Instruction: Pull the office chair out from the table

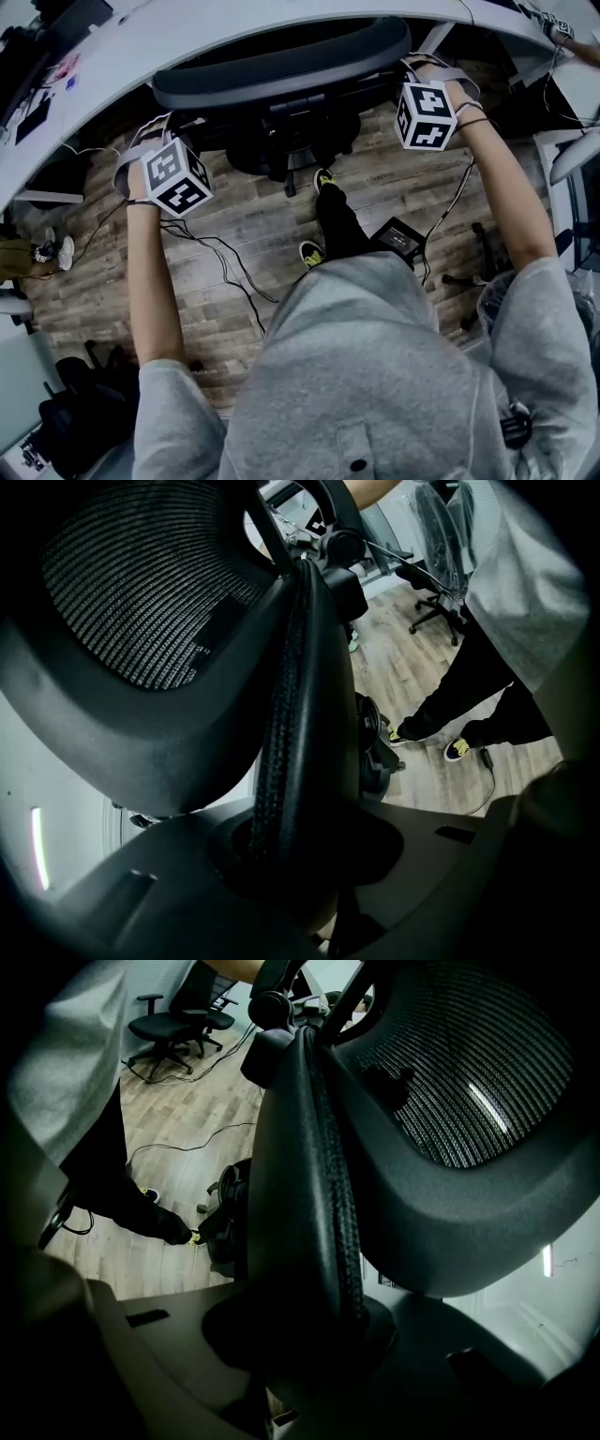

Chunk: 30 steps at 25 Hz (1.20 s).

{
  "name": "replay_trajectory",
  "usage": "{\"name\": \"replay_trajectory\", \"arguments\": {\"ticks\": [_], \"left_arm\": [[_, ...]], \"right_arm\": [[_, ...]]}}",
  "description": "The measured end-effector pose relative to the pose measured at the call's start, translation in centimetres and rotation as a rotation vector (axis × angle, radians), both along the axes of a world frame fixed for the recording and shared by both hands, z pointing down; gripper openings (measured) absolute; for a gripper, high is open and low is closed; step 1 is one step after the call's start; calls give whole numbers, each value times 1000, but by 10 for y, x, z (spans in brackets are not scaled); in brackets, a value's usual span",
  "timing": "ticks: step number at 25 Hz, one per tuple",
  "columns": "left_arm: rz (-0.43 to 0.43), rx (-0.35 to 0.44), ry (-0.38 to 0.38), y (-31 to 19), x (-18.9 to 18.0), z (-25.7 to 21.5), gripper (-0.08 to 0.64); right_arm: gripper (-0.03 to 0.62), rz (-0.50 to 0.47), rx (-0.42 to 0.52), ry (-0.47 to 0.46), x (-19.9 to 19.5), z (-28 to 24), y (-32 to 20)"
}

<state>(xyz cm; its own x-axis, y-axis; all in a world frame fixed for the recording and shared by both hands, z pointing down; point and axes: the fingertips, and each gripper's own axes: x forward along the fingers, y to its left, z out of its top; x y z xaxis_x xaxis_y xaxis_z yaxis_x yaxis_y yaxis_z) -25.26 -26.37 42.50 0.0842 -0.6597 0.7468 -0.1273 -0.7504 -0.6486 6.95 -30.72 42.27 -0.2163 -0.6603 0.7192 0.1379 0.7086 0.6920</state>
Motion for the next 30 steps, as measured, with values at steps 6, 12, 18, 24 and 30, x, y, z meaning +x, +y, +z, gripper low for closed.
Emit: {"name": "replay_trajectory", "arguments": {"ticks": [6,12,18,24,30], "left_arm": [[1,-14,4,15,-1,-4,97],[-2,-20,9,27,1,-1,97],[-2,-27,11,27,3,-5,97],[-10,-16,-1,71,6,3,95],[-7,-12,4,125,27,-4,97]], "right_arm": [[87,2,-12,-6,-2,-2,15],[89,-3,-14,-8,-3,3,24],[89,-16,-7,-6,-4,1,21],[89,-16,6,-7,4,5,66],[89,-17,10,-7,21,2,119]]}}
